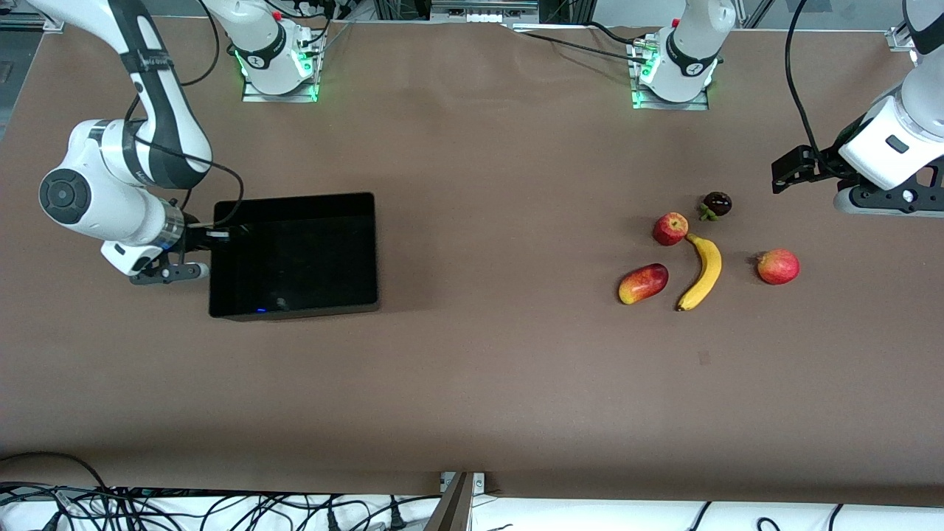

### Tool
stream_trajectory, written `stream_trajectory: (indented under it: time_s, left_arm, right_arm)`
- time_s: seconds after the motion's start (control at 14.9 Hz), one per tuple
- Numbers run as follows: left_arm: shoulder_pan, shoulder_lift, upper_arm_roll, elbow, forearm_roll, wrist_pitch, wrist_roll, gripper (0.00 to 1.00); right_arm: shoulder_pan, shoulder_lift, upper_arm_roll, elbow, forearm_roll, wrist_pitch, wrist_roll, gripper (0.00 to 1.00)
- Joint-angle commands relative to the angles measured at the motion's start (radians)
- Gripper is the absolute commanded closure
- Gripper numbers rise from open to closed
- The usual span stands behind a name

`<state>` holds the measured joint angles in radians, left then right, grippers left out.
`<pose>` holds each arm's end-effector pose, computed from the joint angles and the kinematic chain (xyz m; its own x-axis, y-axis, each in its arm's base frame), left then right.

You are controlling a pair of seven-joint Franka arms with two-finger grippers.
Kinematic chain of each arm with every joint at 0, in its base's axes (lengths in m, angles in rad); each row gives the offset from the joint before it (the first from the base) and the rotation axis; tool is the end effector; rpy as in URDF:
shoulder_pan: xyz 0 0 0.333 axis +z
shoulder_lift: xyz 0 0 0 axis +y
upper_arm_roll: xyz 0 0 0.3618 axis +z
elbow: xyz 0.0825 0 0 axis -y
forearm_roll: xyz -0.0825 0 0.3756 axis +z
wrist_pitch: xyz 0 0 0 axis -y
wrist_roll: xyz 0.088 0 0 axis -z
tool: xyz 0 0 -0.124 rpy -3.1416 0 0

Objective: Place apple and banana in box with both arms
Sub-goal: 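Slide the box toward the fruit while the left gripper reaches the apple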

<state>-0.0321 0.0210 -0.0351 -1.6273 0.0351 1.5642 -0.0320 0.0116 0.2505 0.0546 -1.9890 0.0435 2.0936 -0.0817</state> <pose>0.5473 -0.0322 0.6153 0.9960 -0.0348 -0.0828 -0.0380 -0.9986 -0.0369 0.5832 0.0401 0.3597 0.9820 0.1254 -0.1413 0.1180 -0.9912 -0.0594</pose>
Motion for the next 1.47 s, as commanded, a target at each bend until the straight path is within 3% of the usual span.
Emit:
stream_trajectory:
  time_s: [0.0,0.13,0.33,0.6,0.8,1.21,1.41]
  left_arm:
    - [0.000,-0.012,0.000,0.001,0.019,-0.012,0.021,0.00]
    - [0.000,-0.010,-0.006,0.001,0.017,-0.010,0.020,0.00]
    - [-0.002,-0.004,-0.012,0.001,0.016,-0.013,0.017,0.00]
    - [-0.023,0.086,-0.016,0.000,0.002,-0.165,0.021,0.00]
    - [-0.048,0.148,-0.016,-0.025,0.003,-0.159,0.018,0.00]
    - [-0.035,0.139,-0.028,-0.244,0.009,0.113,0.020,0.00]
    - [-0.045,0.099,-0.035,-0.440,0.015,0.319,0.020,0.00]
  right_arm:
    - [0.106,0.013,0.028,0.149,0.026,-0.116,0.150,1.00]
    - [0.198,0.071,0.030,0.247,0.038,-0.184,0.242,1.00]
    - [0.341,0.160,0.031,0.334,0.157,-0.172,0.365,1.00]
    - [0.497,0.278,0.031,0.384,0.159,-0.020,0.522,1.00]
    - [0.582,0.346,0.030,0.392,0.150,0.113,0.603,1.00]
    - [0.639,0.434,0.025,0.458,0.128,0.167,0.665,1.00]
    - [0.654,0.452,0.022,0.458,0.119,0.195,0.666,1.00]
